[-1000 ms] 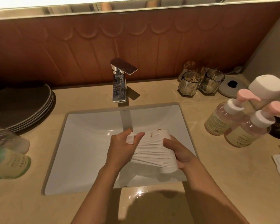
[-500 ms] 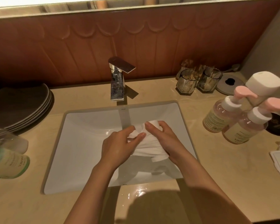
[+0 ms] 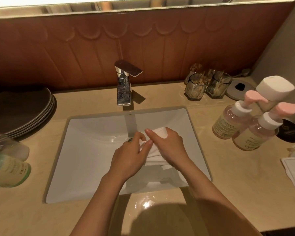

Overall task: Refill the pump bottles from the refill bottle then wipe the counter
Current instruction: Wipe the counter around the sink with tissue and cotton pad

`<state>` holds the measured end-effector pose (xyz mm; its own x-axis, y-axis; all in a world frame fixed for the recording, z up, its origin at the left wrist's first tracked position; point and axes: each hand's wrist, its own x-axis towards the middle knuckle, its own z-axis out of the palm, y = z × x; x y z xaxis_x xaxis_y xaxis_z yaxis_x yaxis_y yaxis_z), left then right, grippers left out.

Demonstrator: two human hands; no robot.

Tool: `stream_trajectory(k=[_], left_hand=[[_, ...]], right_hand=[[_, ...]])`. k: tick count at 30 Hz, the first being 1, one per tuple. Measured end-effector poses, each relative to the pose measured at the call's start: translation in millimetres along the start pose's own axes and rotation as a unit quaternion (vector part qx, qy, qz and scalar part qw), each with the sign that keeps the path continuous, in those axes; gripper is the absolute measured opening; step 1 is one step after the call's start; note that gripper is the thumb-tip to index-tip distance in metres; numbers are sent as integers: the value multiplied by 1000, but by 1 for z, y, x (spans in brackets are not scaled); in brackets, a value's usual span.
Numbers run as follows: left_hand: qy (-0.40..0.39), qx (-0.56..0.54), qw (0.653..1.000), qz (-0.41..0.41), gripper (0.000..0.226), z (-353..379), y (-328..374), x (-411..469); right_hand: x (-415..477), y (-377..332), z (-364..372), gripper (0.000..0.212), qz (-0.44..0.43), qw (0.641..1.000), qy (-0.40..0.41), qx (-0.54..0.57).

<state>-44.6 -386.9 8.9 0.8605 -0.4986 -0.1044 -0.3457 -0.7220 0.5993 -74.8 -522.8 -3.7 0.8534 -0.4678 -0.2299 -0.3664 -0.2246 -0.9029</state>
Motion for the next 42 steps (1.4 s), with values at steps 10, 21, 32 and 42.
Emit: stream_trajectory(k=[10, 21, 32, 42], left_hand=[[-44, -57, 997, 31, 50, 6, 10, -3], [15, -267, 961, -75, 46, -3, -7, 13], [-61, -501, 848, -162, 53, 11, 35, 63], [-42, -501, 854, -134, 53, 23, 43, 98]], right_hand=[[25, 16, -28, 45, 23, 992, 123, -19], [36, 28, -49, 55, 50, 994, 101, 3], [97, 22, -76, 52, -5, 977, 195, 87], [175, 36, -97, 56, 29, 912, 397, 100]])
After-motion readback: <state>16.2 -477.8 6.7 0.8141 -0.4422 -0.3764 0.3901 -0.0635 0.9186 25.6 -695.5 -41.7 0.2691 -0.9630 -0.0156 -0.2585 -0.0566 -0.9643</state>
